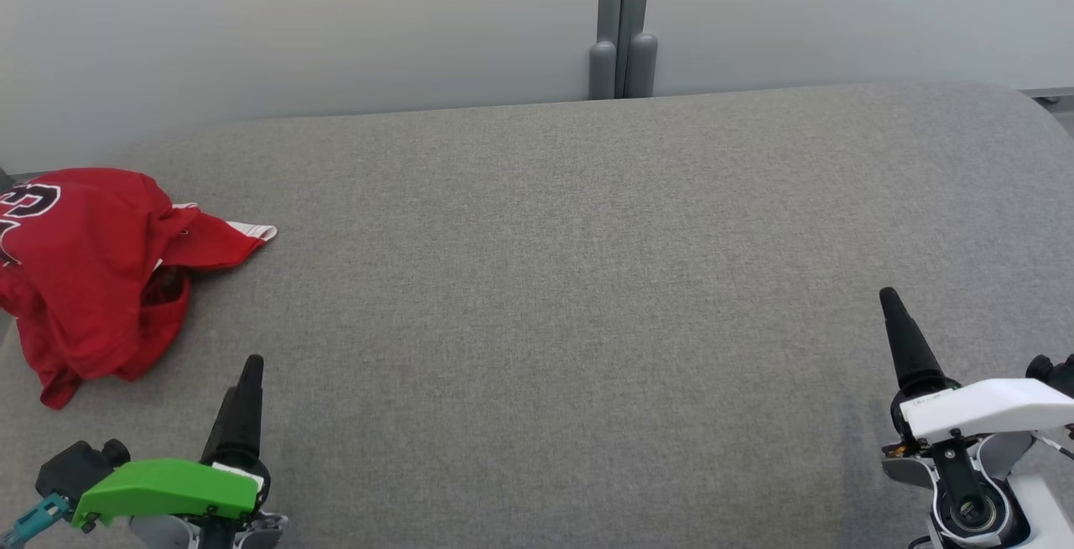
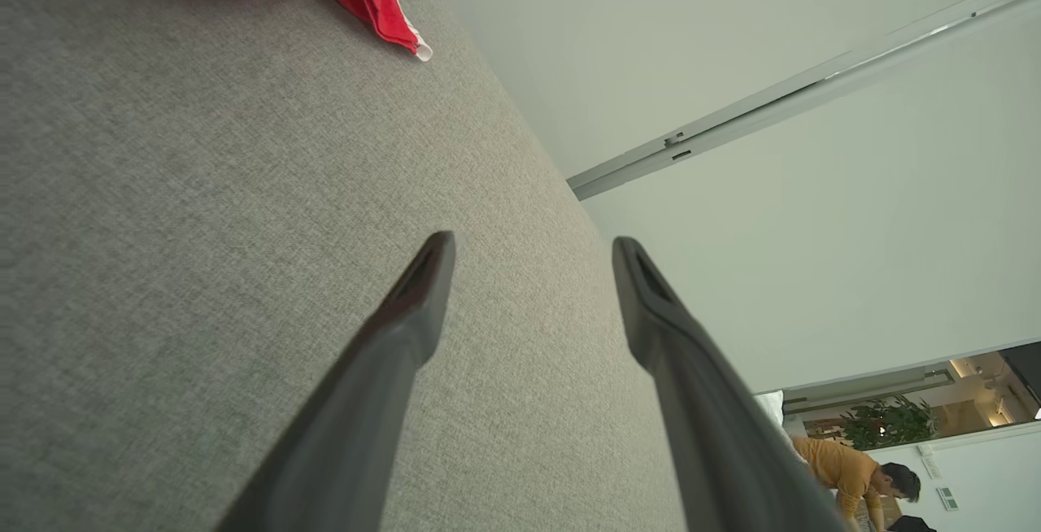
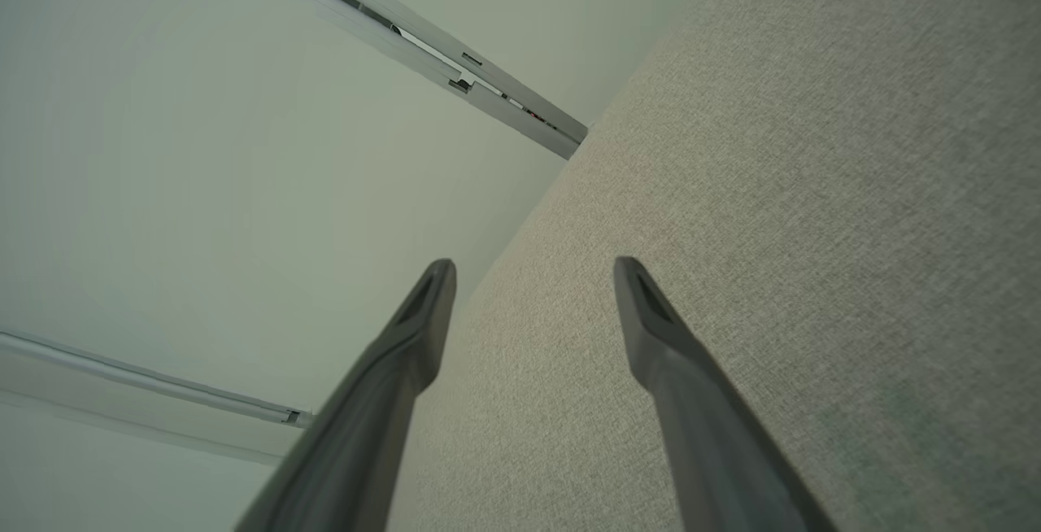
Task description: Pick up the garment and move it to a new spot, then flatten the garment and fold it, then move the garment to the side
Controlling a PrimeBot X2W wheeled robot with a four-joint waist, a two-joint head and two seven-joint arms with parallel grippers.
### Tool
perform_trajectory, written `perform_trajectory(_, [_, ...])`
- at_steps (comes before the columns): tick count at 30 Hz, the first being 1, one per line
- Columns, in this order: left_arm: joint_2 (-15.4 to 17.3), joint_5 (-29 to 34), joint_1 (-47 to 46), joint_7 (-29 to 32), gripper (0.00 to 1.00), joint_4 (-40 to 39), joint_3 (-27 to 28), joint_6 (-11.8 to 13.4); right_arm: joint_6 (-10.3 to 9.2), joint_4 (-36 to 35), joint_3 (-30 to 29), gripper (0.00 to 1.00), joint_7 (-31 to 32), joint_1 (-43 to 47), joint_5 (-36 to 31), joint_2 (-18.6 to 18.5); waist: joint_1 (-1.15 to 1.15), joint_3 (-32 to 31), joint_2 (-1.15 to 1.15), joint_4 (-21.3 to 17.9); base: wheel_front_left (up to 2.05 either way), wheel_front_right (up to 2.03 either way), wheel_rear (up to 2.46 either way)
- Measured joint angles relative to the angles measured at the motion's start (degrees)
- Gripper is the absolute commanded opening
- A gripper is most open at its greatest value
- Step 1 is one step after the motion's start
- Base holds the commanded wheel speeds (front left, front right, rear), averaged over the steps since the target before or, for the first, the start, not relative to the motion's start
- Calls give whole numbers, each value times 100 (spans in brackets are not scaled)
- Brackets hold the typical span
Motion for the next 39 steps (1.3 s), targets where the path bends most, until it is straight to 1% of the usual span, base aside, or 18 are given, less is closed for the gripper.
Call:
perform_trajectory(2, [2, 129, 0, -22, 100, -8, -13, 5, -13, -24, 45, 100, -38, 0, -178, -18, 0, -3, 0, 6, 0, 0, 0])
perform_trajectory(3, [4, 167, 0, -43, 100, -23, -15, 11, -53, -40, 64, 100, -52, 0, -260, -24, 0, -4, 0, 10, 0, 0, 0])
perform_trajectory(7, [18, 467, -1, -125, 100, -94, -22, 34, -57, -91, 174, 100, -116, 1, -601, -47, 0, -11, 0, 25, 0, 0, 0])
perform_trajectory(9, [21, 513, -1, -146, 100, -105, -26, 42, -66, -101, 191, 100, -144, 1, -695, -51, 0, -13, 0, 28, 0, 0, 0])
perform_trajectory(10, [25, 567, -1, -171, 100, -110, -33, 52, -111, -111, 207, 100, -146, 1, -782, -56, 0, -15, 0, 32, 0, 0, 0])
perform_trajectory(17, [87, 1066, -1, -277, 100, -142, -81, 58, -202, -203, 357, 100, -268, 1, -1341, -127, 0, -26, 0, 57, 0, 0, 0])
perform_trajectory(20, [98, 1267, -1, -335, 100, -151, -112, 64, -213, -240, 392, 100, -311, 2, -1580, -165, 0, -30, 0, 64, 0, 0, 0])
perform_trajectory(21, [99, 1335, -1, -369, 100, -154, -133, 78, -248, -249, 408, 100, -338, 2, -1662, -174, 0, -31, 0, 66, 0, 0, 0])
perform_trajectory(39, [178, 2654, 0, -672, 100, -263, -245, 94, -408, -383, 697, 100, -634, 20, -3089, -335, 0, -42, 0, 89, 0, 0, 0])
